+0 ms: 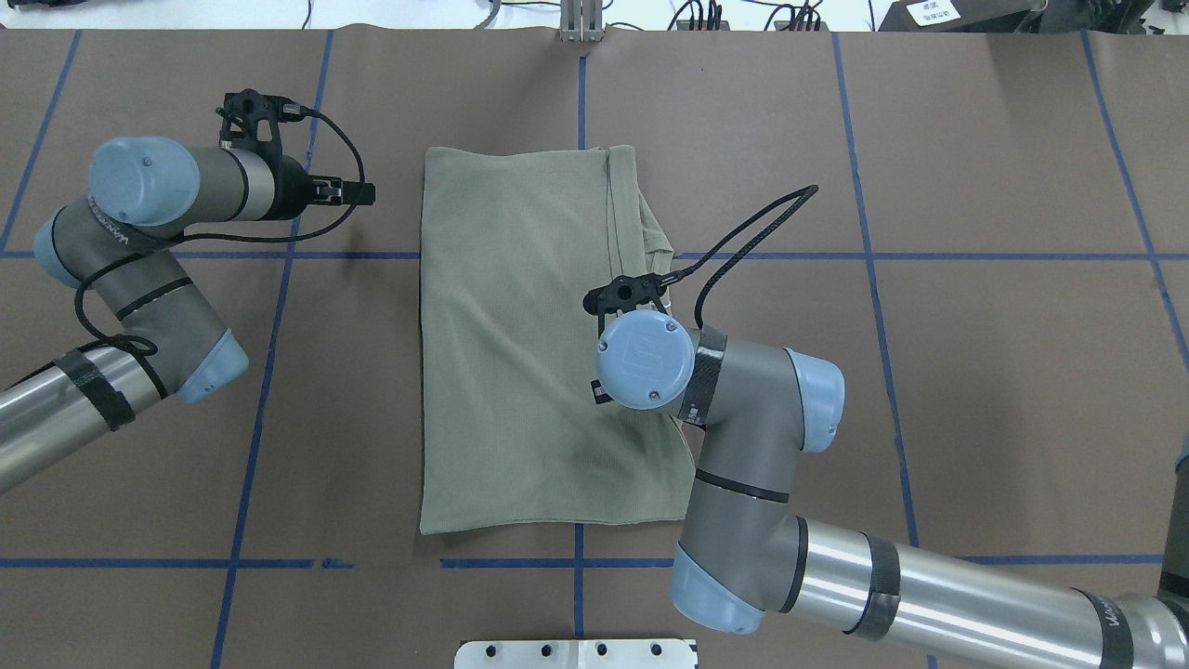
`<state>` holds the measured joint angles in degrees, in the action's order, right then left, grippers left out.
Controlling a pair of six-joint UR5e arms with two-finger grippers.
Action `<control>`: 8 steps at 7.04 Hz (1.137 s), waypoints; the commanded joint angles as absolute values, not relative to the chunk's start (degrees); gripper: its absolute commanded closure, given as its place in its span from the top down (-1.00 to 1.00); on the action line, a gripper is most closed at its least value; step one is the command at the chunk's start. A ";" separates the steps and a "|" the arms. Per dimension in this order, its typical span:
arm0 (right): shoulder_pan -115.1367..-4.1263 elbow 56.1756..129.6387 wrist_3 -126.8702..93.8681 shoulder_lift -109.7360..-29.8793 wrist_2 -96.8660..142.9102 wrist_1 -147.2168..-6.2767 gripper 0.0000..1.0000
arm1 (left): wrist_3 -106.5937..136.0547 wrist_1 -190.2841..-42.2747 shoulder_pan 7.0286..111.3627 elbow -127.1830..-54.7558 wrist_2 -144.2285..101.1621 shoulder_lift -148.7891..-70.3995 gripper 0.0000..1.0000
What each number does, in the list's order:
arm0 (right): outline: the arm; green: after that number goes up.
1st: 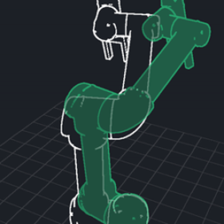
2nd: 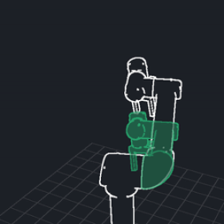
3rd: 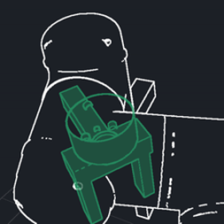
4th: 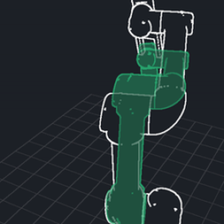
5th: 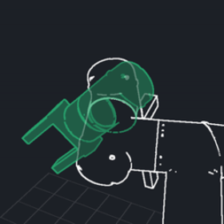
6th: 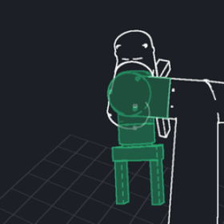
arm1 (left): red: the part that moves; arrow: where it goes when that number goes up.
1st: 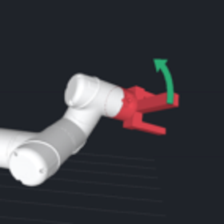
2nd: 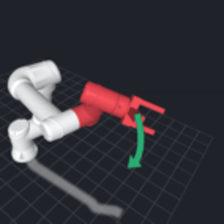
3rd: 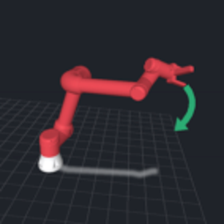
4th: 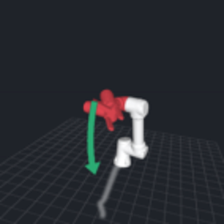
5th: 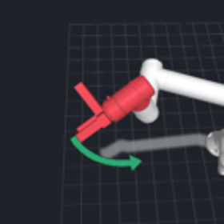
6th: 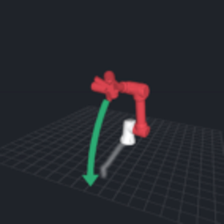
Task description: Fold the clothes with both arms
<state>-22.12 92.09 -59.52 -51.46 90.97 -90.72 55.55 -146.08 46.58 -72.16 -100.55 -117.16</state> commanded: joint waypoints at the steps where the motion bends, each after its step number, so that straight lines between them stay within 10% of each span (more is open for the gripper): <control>1: -23.37 92.46 -58.45 -51.42 91.23 -90.79 -0.78 | 55.55 -146.07 46.58 -72.07 -100.55 -117.16 1.00; 3: -23.99 93.60 -58.53 -53.25 91.15 -90.79 -0.68 | 55.55 -146.07 46.49 -72.07 -100.55 -117.16 1.00; 4: -23.99 96.13 -59.32 -55.87 90.97 -90.62 -0.09 | 55.55 -146.07 46.49 -72.07 -100.55 -117.16 1.00; 5: -23.91 98.07 -59.94 -57.90 89.92 -90.35 0.99 | 55.55 -146.07 46.49 -72.07 -100.55 -117.25 1.00; 8: -23.38 99.58 -63.90 -59.15 89.47 -90.00 1.00 | 55.46 -146.07 46.49 -72.07 -100.55 -117.16 1.00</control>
<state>-23.51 99.12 -63.13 -58.94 89.53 -90.12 55.49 -146.07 46.49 -72.07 -100.55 -117.17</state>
